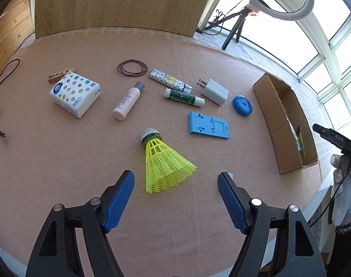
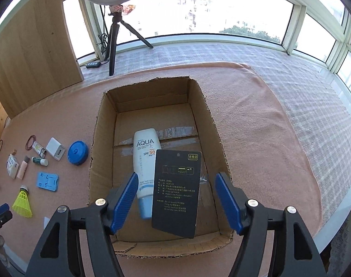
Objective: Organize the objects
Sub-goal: 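Carry the black card with the right tool into the box and release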
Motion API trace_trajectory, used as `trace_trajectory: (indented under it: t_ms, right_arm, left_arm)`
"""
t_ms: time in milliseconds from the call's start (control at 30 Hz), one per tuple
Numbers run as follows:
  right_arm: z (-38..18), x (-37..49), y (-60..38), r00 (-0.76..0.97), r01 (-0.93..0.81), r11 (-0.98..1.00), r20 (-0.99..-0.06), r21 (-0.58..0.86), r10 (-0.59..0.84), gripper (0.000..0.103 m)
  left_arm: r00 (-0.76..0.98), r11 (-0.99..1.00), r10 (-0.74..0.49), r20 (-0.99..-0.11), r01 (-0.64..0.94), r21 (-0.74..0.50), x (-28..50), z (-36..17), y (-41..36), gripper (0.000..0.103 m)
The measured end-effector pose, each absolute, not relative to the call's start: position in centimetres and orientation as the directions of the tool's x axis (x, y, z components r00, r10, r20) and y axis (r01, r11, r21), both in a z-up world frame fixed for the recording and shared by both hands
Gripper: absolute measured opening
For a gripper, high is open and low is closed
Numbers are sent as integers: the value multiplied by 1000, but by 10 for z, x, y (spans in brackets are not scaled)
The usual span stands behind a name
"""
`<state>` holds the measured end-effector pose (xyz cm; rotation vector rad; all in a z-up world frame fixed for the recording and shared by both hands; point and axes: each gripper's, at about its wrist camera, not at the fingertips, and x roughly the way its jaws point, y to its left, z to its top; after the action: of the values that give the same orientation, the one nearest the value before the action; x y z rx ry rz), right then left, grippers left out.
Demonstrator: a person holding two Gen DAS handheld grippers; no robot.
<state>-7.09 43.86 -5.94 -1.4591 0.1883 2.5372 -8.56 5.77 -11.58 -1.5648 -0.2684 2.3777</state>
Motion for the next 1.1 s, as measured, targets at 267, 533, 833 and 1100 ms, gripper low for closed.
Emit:
trace_trajectory:
  t_ms: [267, 533, 833, 1100]
  right_arm:
    - [-50, -70, 431, -513, -235, -972, -853, 34, 94, 68]
    - [-36, -71, 401, -559, -150, -978, -828, 144, -36, 68]
    - [-35, -81, 342, -543, 10, -977, -819, 212, -183, 68]
    - [-57, -99, 293, -473, 133, -966, -842, 223, -259, 68]
  left_arm:
    - [-371, -943, 334, -866, -134, -306, -87, -117, 58, 78]
    - [-381, -944, 330, -864, -142, -298, -90, -113, 59, 77]
    - [-394, -947, 322, -861, -121, -299, -88, -112, 50, 77]
    - [-419, -953, 301, -857, -90, -291, -91, -108, 27, 77]
